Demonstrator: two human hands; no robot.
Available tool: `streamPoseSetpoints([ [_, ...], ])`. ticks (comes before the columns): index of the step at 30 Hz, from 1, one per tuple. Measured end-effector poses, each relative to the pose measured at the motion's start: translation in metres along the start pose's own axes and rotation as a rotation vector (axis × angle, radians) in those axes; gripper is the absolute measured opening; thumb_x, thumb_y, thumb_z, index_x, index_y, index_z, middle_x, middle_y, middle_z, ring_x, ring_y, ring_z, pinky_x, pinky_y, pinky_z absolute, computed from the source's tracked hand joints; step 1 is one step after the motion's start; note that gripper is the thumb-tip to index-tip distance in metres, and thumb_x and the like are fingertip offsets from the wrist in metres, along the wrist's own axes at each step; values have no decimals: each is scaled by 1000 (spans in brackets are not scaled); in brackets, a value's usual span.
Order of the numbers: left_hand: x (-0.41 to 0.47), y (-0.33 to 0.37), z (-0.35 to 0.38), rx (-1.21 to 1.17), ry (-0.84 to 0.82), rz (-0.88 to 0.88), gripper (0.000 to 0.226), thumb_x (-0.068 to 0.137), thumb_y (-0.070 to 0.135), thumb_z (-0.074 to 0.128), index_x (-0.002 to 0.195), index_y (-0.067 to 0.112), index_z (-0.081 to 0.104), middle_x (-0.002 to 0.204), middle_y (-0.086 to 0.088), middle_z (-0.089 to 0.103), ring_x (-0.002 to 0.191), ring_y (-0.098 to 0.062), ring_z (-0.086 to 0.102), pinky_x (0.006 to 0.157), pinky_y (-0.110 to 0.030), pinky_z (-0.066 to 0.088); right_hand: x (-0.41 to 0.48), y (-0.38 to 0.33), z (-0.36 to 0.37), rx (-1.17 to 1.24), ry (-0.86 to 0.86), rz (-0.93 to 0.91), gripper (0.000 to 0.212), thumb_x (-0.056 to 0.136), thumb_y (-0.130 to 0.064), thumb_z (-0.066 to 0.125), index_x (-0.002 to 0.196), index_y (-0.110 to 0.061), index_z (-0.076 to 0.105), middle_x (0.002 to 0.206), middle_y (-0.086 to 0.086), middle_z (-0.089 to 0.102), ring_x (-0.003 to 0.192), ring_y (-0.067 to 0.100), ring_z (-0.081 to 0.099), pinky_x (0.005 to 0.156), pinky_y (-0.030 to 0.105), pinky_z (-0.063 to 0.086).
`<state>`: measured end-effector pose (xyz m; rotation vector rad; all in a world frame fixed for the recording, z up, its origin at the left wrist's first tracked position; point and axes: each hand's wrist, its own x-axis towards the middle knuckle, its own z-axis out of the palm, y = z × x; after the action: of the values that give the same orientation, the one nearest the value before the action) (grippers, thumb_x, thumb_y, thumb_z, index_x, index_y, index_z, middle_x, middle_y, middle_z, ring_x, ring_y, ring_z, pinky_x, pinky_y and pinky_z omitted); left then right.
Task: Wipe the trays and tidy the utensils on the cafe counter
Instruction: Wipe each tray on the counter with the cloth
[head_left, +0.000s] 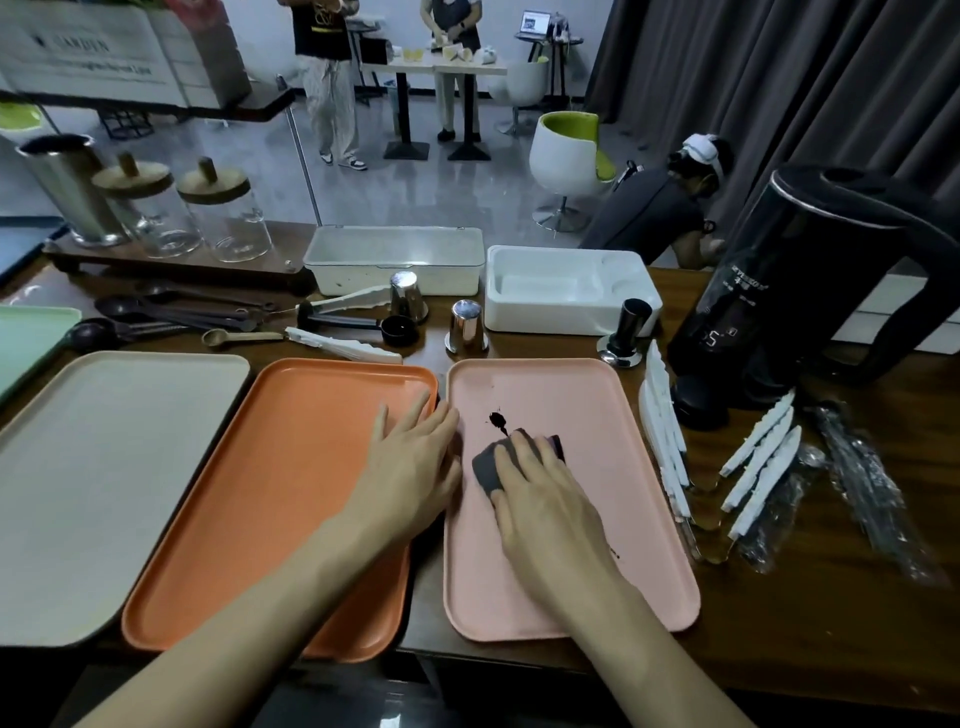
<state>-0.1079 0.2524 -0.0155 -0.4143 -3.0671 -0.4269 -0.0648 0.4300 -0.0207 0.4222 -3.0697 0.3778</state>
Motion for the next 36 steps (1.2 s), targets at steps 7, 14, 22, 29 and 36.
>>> streamPoseSetpoints([
  [7, -10, -2, 2, 81, 2, 35, 60, 99, 33, 36, 157, 19, 33, 166, 2, 29, 158, -25, 8, 123, -58, 3, -29, -10, 12, -84, 57, 7, 56, 98, -36, 32, 146, -13, 50, 151, 4, 50, 144, 28, 41, 115, 39, 35],
  [14, -9, -5, 8, 202, 46, 59, 65, 86, 37, 33, 141, 14, 59, 145, -3, 59, 143, -30, 46, 115, -62, 30, 44, -4, 18, -34, 23, 29, 52, 104, -27, 38, 155, -14, 36, 162, 5, 33, 152, 31, 23, 119, 42, 28],
  [22, -10, -2, 16, 271, 90, 49, 64, 85, 37, 35, 135, 10, 65, 142, -6, 62, 140, -35, 49, 113, -62, 18, 68, 39, 1, -59, 11, 231, 52, 108, -27, 29, 159, -18, 23, 167, 2, 17, 155, 28, 9, 125, 41, 18],
  [29, -9, -1, 16, 281, 77, 64, 65, 85, 33, 32, 135, 7, 64, 142, -9, 61, 140, -31, 49, 113, -61, 18, 81, 33, 8, -60, 121, 324, 55, 102, -14, 49, 154, -16, 33, 162, 6, 31, 150, 30, 24, 122, 42, 25],
  [36, -8, -3, 20, 292, 84, 75, 64, 84, 33, 34, 134, 8, 65, 141, -9, 62, 137, -33, 53, 112, -60, 20, 107, -8, 25, -14, 131, 16, 43, 98, -21, 49, 141, -16, 49, 150, 1, 47, 139, 30, 39, 114, 40, 37],
])
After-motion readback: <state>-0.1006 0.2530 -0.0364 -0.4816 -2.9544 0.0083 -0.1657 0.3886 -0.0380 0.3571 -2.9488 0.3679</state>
